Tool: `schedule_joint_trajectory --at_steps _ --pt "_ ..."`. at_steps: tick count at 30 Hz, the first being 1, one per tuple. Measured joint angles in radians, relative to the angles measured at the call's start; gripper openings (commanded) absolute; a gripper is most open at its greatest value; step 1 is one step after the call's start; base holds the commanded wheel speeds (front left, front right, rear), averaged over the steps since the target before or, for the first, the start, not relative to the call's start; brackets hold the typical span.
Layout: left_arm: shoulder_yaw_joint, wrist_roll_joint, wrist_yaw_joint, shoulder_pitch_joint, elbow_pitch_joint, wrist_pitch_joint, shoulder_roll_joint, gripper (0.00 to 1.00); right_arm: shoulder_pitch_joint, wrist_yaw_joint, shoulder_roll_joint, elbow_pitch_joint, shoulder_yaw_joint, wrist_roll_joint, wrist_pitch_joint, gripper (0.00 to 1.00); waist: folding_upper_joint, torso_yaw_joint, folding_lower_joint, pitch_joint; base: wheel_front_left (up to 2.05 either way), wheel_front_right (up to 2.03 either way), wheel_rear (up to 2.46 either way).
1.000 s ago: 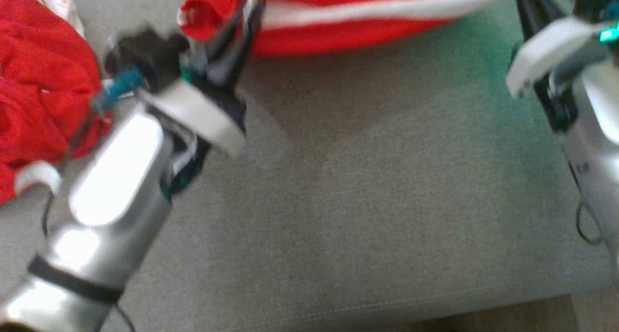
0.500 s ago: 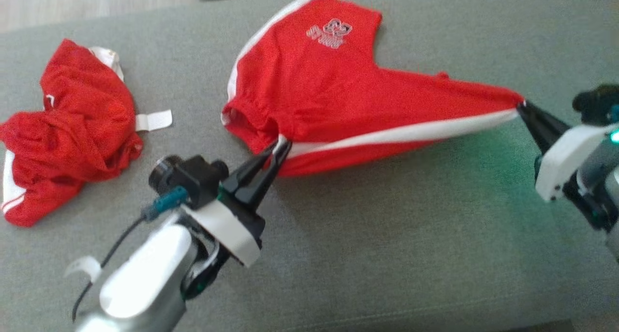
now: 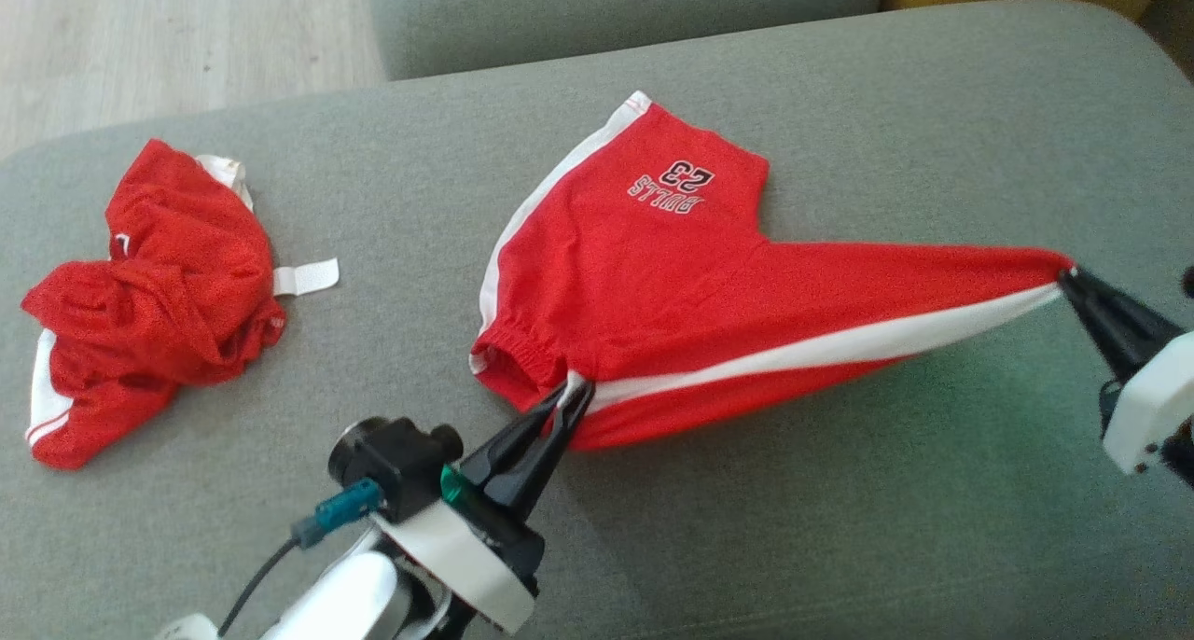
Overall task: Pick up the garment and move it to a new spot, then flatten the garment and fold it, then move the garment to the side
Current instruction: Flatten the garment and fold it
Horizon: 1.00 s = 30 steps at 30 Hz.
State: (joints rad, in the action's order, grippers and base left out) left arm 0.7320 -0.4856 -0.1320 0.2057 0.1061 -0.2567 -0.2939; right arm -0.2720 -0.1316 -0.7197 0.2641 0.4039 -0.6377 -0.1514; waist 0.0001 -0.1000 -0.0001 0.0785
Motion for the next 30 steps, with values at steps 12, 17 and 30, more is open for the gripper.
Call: schedule_joint_trajectory --at_steps 12,17,30 --pt "-0.067 0.009 0.000 0.141 0.008 0.000 0.074 0.00 -0.079 0.000 0.053 -0.158 -0.142 0.189 -0.134 0.00 0.0000 0.071 0.0000 0.098 0.00 0.00 0.00" --pt "-0.079 0.008 0.000 0.201 0.054 0.000 0.105 0.00 -0.238 0.000 0.056 -0.125 -0.080 0.214 -0.150 0.00 0.0000 0.122 0.0001 0.151 0.00 0.00 0.00" --pt "-0.056 0.007 0.000 0.273 0.132 0.000 0.161 0.00 -0.607 0.000 0.057 0.169 0.188 0.224 -0.129 0.00 -0.0001 0.279 0.0002 0.249 0.00 0.00 0.00"
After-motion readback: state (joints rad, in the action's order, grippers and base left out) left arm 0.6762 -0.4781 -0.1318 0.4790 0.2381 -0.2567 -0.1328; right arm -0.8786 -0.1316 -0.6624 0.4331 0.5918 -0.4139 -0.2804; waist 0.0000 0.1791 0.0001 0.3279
